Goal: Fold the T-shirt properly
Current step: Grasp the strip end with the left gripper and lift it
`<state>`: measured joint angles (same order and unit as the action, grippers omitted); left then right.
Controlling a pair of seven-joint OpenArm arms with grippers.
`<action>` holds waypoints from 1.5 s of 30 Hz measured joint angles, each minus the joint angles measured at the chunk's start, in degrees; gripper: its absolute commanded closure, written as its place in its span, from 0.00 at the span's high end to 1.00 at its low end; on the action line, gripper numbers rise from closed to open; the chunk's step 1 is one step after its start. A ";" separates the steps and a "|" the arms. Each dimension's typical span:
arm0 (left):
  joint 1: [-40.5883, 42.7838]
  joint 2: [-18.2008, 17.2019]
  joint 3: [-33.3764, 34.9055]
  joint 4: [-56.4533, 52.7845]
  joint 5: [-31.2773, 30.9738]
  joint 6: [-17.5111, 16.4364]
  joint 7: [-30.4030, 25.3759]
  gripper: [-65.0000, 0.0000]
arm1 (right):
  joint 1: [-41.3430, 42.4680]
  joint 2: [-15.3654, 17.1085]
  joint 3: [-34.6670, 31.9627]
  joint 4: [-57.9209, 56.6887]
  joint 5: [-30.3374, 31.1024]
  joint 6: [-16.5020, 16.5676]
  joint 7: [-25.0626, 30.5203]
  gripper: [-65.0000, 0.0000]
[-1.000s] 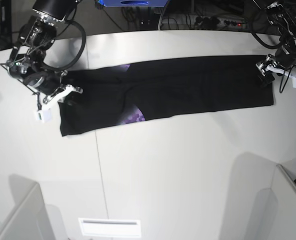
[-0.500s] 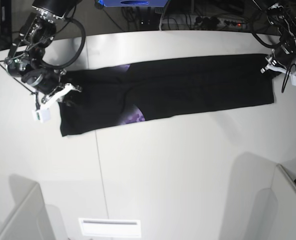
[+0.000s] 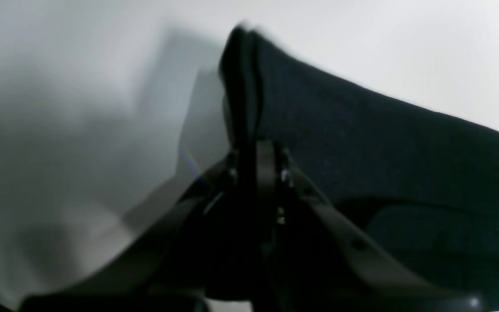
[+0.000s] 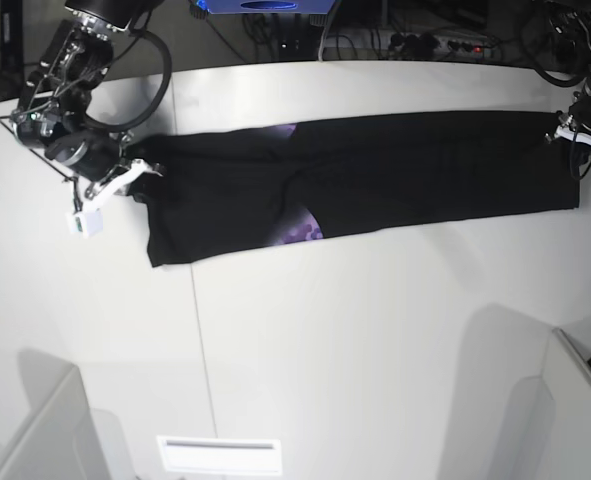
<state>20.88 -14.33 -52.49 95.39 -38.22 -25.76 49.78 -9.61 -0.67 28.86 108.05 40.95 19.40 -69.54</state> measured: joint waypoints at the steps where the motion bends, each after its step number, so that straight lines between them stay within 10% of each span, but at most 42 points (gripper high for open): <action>1: 0.90 0.00 0.07 1.97 -0.02 0.13 -0.33 0.00 | 0.04 0.00 0.00 0.00 0.00 -0.02 0.17 0.00; 18: 5.79 4.46 17.51 13.55 0.26 0.26 -0.07 0.00 | -0.33 0.00 0.00 0.02 0.11 0.02 0.28 0.00; 34: 0.35 6.58 38.73 14.43 0.39 10.49 -0.11 0.00 | -0.35 -0.07 0.17 0.00 0.00 0.04 0.28 0.00; 45: -1.38 8.24 45.29 13.55 0.26 10.47 -0.11 0.00 | -0.31 -0.13 0.15 0.00 -0.02 0.04 0.28 0.00</action>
<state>19.51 -6.09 -7.20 108.95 -37.95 -15.29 49.67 -9.91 -0.80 29.02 108.05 40.93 19.44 -69.25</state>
